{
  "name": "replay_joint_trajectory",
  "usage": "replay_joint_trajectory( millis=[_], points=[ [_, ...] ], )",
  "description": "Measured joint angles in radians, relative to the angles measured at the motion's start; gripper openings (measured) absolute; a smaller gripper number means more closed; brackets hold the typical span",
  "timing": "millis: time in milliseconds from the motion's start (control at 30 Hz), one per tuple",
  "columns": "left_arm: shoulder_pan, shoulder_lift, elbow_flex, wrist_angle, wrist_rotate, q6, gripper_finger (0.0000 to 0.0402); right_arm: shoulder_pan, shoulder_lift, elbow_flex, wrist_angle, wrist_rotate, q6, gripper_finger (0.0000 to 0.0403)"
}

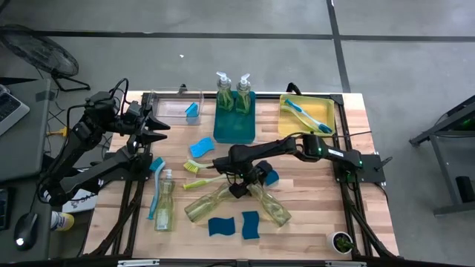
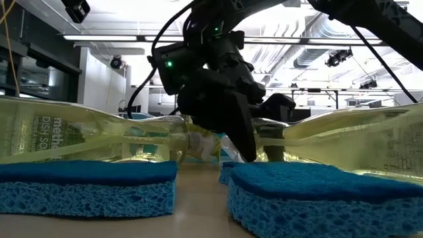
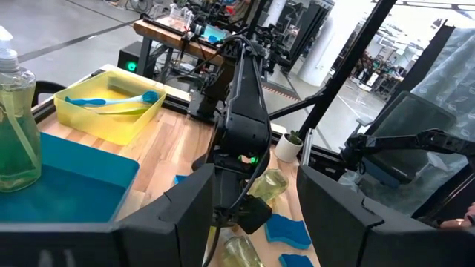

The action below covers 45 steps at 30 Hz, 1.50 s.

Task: Pick & Place Kitchen Sink Supplies
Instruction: Put the yellow soap dispenser into the blue bin

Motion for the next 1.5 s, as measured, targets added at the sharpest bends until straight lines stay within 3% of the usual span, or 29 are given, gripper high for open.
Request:
replay_joint_trajectory(
  millis=[600, 1500],
  points=[
    [0.000, 0.000, 0.000, 0.000, 0.000, 0.000, 0.0188, -0.027, 0.000, 0.320, -0.128, 0.114, 0.020, 0.0277],
    [0.000, 0.000, 0.000, 0.002, 0.000, -0.008, 0.0188, -0.071, -0.246, 0.295, -0.066, 0.397, 0.103, 0.0277]
  ],
)
